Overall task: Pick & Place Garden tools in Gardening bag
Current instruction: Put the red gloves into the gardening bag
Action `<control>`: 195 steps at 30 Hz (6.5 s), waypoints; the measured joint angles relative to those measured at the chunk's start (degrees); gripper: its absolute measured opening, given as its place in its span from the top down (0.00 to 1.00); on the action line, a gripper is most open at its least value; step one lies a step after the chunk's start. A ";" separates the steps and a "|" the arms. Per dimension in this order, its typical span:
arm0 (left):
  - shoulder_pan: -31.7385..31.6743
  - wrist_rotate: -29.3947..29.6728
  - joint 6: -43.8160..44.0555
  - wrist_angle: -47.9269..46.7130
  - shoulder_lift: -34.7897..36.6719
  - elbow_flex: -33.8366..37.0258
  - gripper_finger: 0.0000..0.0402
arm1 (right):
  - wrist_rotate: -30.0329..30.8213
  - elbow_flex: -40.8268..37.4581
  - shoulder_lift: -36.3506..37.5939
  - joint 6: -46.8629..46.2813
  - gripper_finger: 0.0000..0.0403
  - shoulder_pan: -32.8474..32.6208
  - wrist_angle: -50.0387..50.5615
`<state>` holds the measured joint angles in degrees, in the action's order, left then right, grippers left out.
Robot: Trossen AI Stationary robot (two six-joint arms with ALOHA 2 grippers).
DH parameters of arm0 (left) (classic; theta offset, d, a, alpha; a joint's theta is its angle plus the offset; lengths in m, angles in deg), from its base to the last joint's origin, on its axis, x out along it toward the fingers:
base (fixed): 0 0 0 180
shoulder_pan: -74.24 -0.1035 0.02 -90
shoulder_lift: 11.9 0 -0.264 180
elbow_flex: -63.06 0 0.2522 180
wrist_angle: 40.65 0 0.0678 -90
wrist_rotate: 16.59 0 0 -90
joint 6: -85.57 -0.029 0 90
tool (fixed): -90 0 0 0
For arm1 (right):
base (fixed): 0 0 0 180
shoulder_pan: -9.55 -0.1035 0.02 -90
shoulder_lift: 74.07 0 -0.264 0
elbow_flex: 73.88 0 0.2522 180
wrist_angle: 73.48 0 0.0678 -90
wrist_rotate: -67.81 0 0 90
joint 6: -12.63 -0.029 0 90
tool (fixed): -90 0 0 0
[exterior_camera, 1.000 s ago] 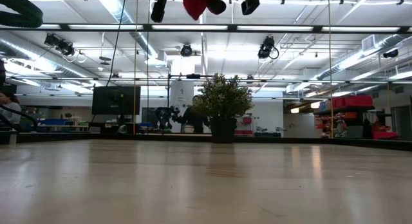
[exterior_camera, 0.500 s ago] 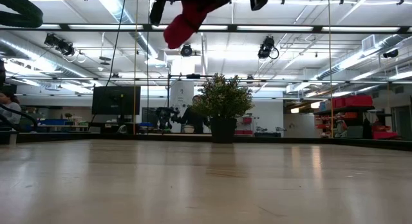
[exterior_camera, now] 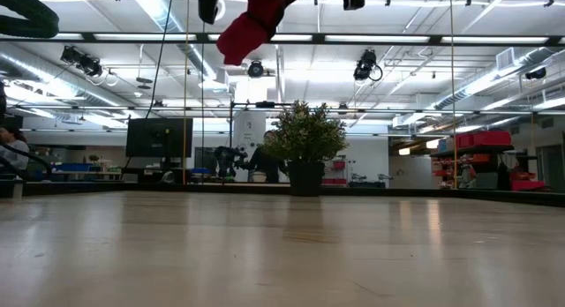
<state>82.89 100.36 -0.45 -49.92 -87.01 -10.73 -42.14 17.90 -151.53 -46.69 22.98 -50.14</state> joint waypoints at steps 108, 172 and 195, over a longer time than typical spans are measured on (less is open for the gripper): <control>-4.70 -35.94 76.52 -9.11 18.59 -0.02 0.97 | 13.93 -34.87 27.05 59.88 1.00 -7.78 -14.76; 40.35 -28.58 79.38 -24.99 32.19 0.00 0.97 | 11.54 -38.88 29.41 54.65 1.00 -8.57 -19.38; 42.37 -25.04 79.83 -33.42 36.06 0.52 0.97 | 11.54 -38.88 29.41 52.25 1.00 -8.56 -19.08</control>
<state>125.26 75.32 79.38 -83.34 -50.96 -10.21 -30.59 -20.99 -122.12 5.56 14.42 -69.22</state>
